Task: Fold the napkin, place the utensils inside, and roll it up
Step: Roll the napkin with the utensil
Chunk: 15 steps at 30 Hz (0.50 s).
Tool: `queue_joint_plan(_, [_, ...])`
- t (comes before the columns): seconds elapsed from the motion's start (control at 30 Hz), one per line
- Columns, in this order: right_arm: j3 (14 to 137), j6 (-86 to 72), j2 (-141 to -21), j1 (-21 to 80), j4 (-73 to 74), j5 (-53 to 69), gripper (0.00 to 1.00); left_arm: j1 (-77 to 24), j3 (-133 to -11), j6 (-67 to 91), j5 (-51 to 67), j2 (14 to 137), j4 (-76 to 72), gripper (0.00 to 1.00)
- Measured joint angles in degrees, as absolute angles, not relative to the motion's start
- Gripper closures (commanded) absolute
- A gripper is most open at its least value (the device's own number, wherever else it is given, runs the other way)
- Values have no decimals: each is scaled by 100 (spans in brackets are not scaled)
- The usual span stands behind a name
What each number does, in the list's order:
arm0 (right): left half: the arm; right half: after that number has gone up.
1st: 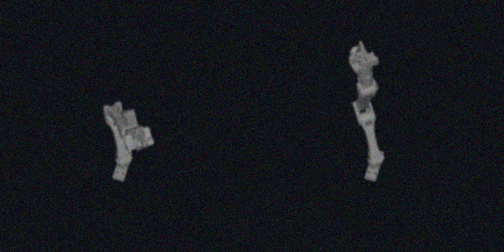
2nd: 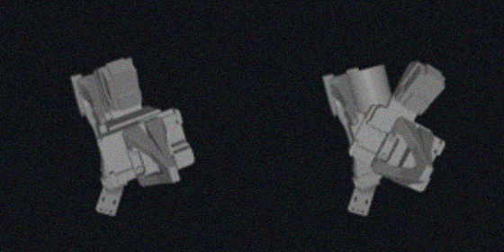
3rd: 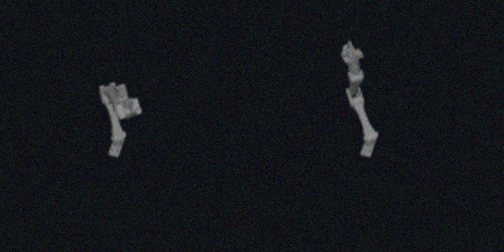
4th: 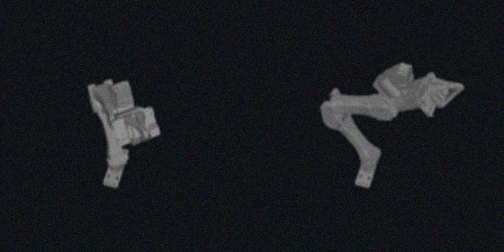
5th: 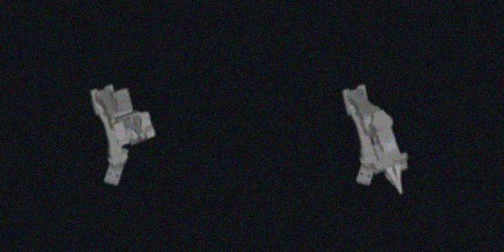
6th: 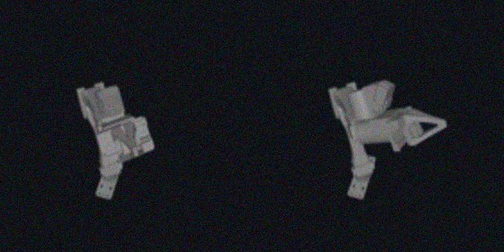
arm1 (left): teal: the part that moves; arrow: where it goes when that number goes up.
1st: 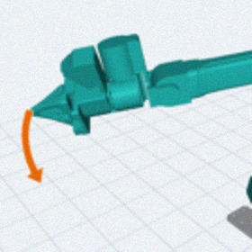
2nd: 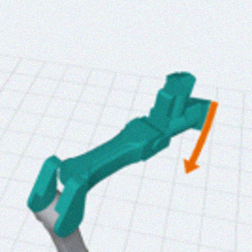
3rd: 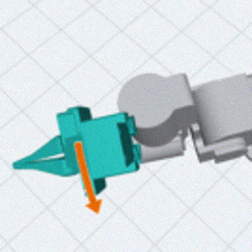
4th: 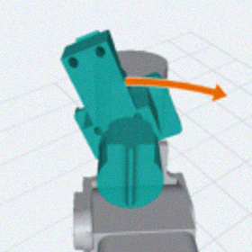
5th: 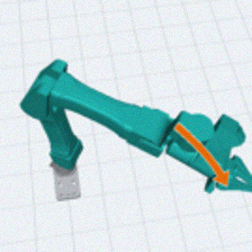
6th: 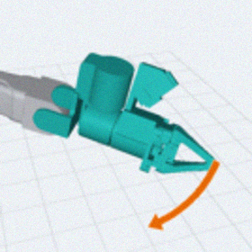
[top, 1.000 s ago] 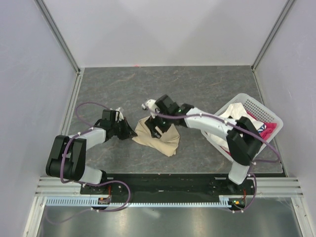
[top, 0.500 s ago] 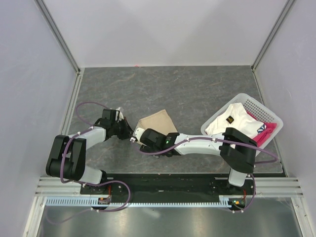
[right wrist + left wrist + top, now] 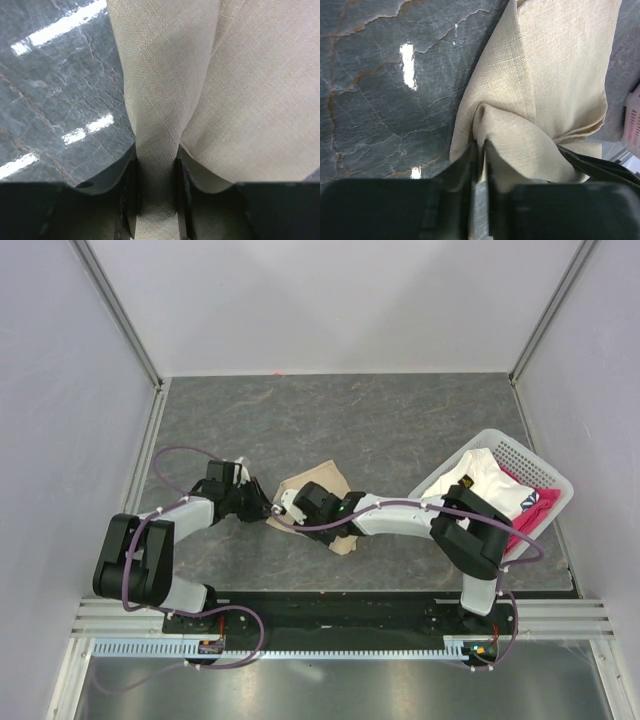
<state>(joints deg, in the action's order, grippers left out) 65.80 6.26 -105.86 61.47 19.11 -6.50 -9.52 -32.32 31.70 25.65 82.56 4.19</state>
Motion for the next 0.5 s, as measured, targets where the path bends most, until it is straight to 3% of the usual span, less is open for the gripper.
queue_joint_plan(0.13, [6659,690,-10615,5725,1973,462,74,-947,-3227,3186,2493,8044,416,30])
queue_joint_plan(0.5, [6949,554,-11087,4836,2298,3284,77,-943,-2705,3190,1699,6600,440,25])
